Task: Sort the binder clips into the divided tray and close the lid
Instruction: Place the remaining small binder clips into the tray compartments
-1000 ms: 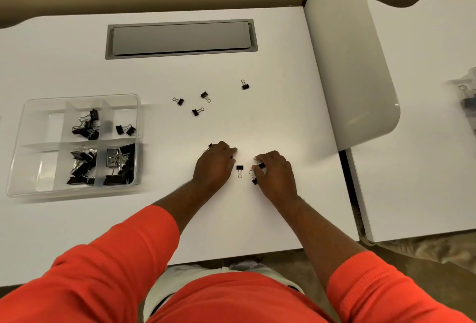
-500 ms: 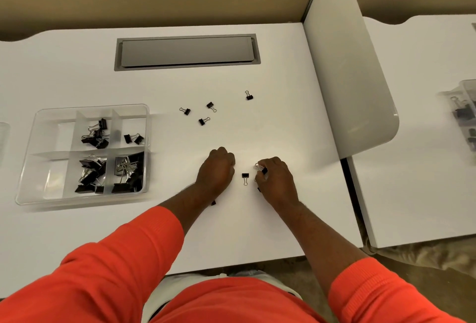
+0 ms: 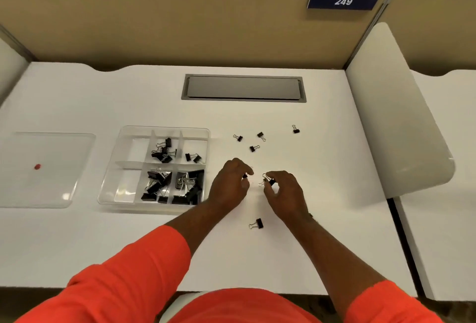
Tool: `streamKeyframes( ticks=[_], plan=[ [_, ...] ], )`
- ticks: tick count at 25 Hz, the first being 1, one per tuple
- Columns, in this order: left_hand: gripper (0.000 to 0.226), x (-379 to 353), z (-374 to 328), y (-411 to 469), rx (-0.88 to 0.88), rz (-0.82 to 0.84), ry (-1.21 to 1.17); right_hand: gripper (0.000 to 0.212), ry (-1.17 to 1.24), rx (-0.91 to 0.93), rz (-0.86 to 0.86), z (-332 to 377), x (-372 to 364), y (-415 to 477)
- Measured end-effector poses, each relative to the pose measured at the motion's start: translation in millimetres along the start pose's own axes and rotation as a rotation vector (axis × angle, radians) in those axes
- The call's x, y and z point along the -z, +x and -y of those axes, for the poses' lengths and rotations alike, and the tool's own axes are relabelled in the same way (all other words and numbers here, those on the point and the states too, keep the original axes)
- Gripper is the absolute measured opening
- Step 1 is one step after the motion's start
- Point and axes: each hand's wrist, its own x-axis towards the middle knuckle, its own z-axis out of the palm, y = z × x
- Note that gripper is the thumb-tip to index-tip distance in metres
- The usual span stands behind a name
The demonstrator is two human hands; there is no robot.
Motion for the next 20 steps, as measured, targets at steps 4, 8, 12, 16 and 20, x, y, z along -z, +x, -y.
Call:
streamKeyframes(
  ticks=[4,8,12,16,20],
  plan=[
    [0.030,56,44,-5,0.045,-0.083,-0.006,0.027,0.025,0.070,0.024,49,-38,10],
    [0.028,96,84,-1,0.118,-0.119,-0.052,0.027,0.059,0.152,0.023,88,-69,17],
    [0.031,119,110,14,0.139,-0.122,-0.114,0.026,0.054,0.127,0.041,115,-93,28],
    [0.046,124,133,24,0.108,-0.072,-0.106,0.025,0.034,0.102,0.034,132,-109,38],
    [0.063,129,160,25,0.070,-0.027,0.017,0.024,0.023,0.080,0.022,143,-125,47]
  ],
)
